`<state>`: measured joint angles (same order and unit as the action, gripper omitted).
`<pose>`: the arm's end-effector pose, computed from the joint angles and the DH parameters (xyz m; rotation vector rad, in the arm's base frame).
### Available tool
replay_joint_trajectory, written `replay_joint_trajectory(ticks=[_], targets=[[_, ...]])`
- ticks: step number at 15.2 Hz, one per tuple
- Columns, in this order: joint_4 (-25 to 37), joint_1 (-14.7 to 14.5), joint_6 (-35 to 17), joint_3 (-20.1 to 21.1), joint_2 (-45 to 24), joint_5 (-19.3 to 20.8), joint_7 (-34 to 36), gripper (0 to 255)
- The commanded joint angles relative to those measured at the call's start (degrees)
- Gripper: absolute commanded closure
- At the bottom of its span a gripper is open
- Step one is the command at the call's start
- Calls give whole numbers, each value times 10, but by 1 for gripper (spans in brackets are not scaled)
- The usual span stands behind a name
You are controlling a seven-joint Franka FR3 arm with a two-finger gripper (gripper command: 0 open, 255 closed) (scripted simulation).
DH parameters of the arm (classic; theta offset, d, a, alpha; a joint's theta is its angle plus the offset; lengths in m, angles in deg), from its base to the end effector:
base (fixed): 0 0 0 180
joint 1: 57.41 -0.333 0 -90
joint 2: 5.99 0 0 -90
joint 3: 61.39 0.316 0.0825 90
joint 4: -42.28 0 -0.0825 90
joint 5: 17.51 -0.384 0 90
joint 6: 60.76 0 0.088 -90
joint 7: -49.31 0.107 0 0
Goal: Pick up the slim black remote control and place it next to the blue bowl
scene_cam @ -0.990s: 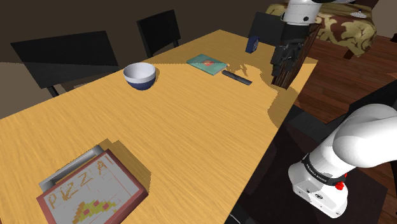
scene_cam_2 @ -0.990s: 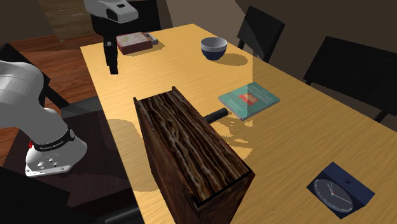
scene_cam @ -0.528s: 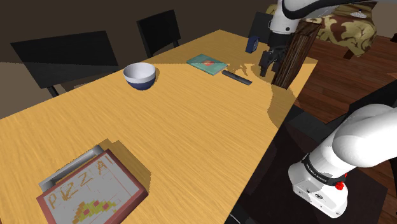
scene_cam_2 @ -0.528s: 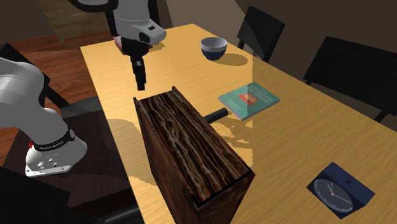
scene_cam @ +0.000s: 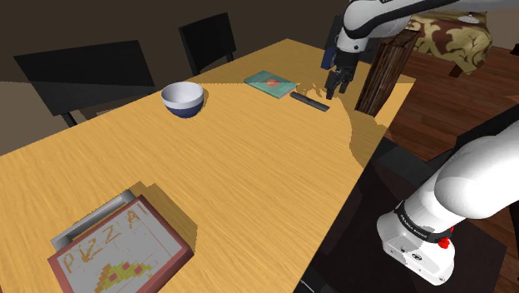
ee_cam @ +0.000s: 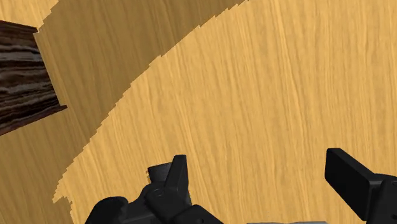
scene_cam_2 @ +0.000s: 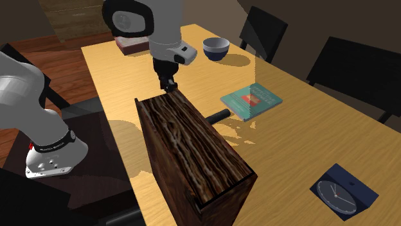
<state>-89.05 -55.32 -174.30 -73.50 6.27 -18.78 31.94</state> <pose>0.4525 -0.1152 0.4277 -3.0488 -0.0799 0.1225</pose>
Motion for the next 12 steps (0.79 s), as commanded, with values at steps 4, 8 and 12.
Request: replay_joint_trajectory(ticks=[4,8,12], targets=[[70,4,-57,-19,-116,-27,-61,0],[137,12,-83,-24,-202,-55,-106,0],[181,22,-100,-22,-258,-75,-132,0]])
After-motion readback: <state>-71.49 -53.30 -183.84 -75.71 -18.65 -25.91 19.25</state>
